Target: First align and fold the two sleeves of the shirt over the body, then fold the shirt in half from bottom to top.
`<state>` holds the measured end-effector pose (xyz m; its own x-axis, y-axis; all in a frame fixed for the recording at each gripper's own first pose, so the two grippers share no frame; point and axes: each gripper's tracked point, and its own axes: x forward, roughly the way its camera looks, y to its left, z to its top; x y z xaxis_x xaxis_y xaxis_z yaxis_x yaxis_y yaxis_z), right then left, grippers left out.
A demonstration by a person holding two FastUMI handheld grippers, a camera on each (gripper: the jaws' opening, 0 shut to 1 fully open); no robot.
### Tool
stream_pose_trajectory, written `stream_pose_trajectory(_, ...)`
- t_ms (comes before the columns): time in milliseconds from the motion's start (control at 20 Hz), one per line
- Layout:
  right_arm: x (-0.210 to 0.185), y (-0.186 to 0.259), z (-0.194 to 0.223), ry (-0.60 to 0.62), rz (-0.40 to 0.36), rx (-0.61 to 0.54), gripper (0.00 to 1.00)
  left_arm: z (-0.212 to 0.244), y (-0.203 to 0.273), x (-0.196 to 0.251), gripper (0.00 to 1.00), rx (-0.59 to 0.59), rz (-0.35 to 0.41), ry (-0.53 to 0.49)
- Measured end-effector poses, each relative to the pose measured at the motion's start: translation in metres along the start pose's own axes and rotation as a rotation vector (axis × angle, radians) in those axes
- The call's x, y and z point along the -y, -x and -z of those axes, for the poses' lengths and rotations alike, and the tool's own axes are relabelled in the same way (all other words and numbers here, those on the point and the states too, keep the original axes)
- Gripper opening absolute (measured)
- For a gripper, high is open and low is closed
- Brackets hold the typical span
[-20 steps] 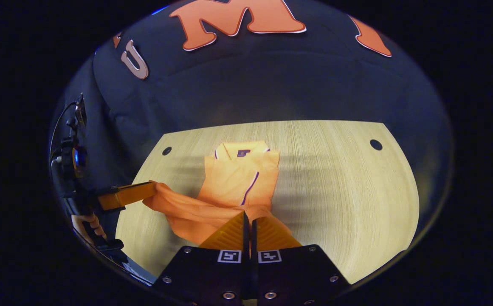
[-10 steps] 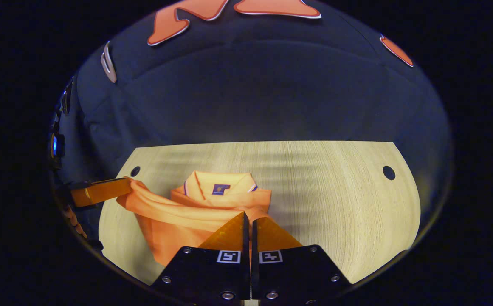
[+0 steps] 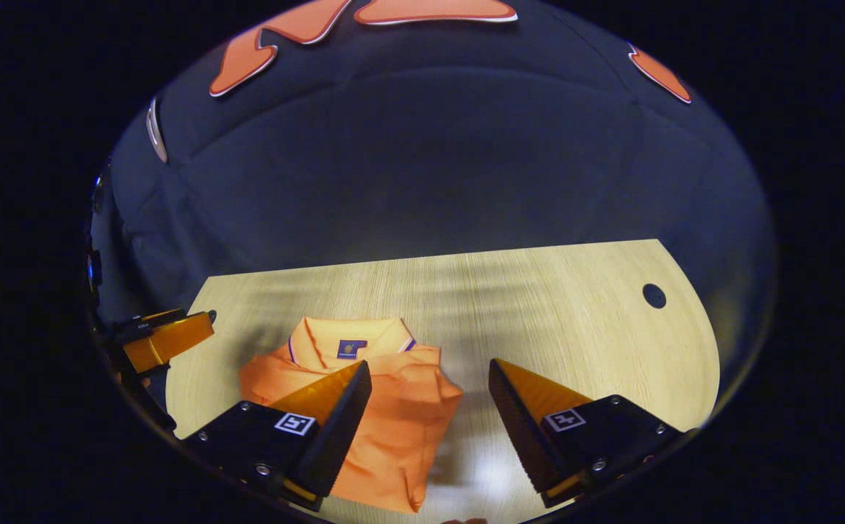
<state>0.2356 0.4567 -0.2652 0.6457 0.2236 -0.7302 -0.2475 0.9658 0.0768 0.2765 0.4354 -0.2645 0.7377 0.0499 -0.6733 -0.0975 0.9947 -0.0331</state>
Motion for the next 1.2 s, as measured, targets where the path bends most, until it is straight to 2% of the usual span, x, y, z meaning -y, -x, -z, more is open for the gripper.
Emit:
stream_pose_trajectory(300, -0.012, 0.048, -0.023, 0.021, -0.015, 0.083, 0.98, -0.030, 0.050, 0.002, 0.99, 0.099, 0.003, 0.013)
stream_pose_trajectory(550, -0.020, 0.122, -0.049, 0.051, -0.032, 0.216, 0.98, -0.079, 0.134, 0.005, 0.98, 0.286, -0.020, 0.003)
stream_pose_trajectory(800, -0.022, 0.196, -0.069, 0.062, -0.043, 0.360, 0.98, -0.104, 0.222, 0.012, 0.98, 0.423, -0.013, 0.031)
stream_pose_trajectory(900, -0.020, 0.224, -0.074, 0.100, -0.021, 0.426, 0.98, -0.112, 0.256, 0.012, 0.98, 0.470, -0.021, 0.039)
stream_pose_trajectory(1000, -0.023, 0.250, -0.073, 0.146, -0.008, 0.486, 0.98, -0.111, 0.288, 0.009, 0.98, 0.518, -0.040, 0.038)
stream_pose_trajectory(1200, -0.028, 0.294, -0.051, 0.182, -0.018, 0.542, 0.99, -0.088, 0.328, 0.000, 0.98, 0.541, -0.069, 0.017)
